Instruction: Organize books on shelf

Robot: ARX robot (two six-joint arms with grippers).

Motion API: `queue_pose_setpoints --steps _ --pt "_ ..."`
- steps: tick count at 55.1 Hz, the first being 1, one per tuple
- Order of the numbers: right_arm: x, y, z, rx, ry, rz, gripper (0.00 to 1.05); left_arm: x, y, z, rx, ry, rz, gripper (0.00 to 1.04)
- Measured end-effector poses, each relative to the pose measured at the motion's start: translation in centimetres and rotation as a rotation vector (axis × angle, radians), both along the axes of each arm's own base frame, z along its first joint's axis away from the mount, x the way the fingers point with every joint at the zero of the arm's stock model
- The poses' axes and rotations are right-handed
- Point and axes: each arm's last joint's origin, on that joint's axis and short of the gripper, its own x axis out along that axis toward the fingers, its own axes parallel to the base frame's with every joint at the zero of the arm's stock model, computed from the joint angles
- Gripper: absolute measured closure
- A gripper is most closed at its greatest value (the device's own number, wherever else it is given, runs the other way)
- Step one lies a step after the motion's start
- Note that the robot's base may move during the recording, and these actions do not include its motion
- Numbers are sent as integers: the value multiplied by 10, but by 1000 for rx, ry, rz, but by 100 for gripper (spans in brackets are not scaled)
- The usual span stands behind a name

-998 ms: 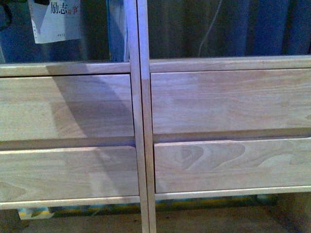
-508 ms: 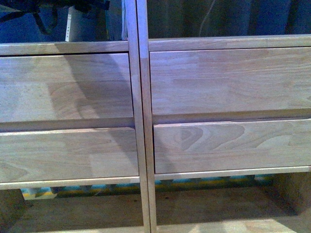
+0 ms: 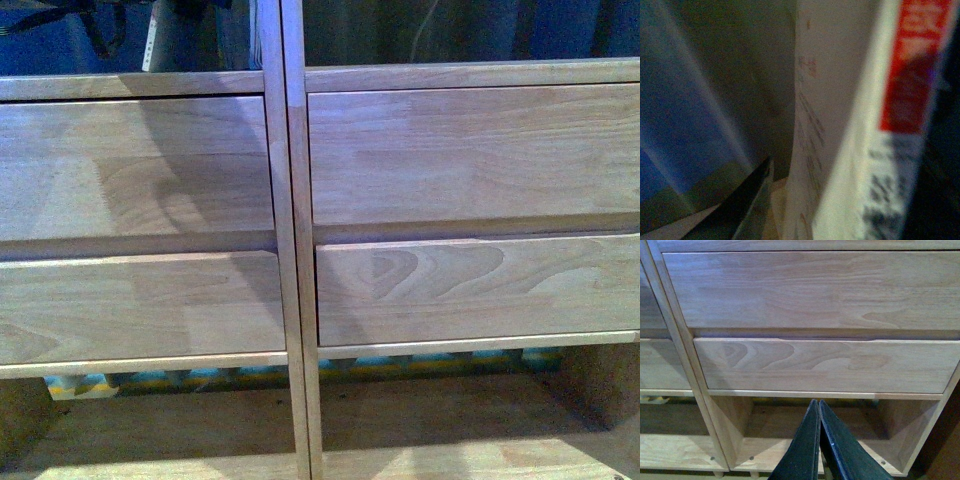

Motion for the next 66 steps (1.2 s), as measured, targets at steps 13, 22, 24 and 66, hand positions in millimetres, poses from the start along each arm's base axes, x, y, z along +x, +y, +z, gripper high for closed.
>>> queue_pose_setpoints --steps 13,22,24,66 --pt "-6 0 -6 0 -5 0 102 -40 6 5 -84 -9 -39 8" --pt "-10 0 -10 0 0 0 102 -83 12 18 -117 -66 -41 7" --pt "-10 0 -11 0 0 0 102 -93 14 19 -118 -79 -39 7" --pt "-29 0 -17 -2 -17 -1 102 -383 97 -32 -231 -98 -36 7"
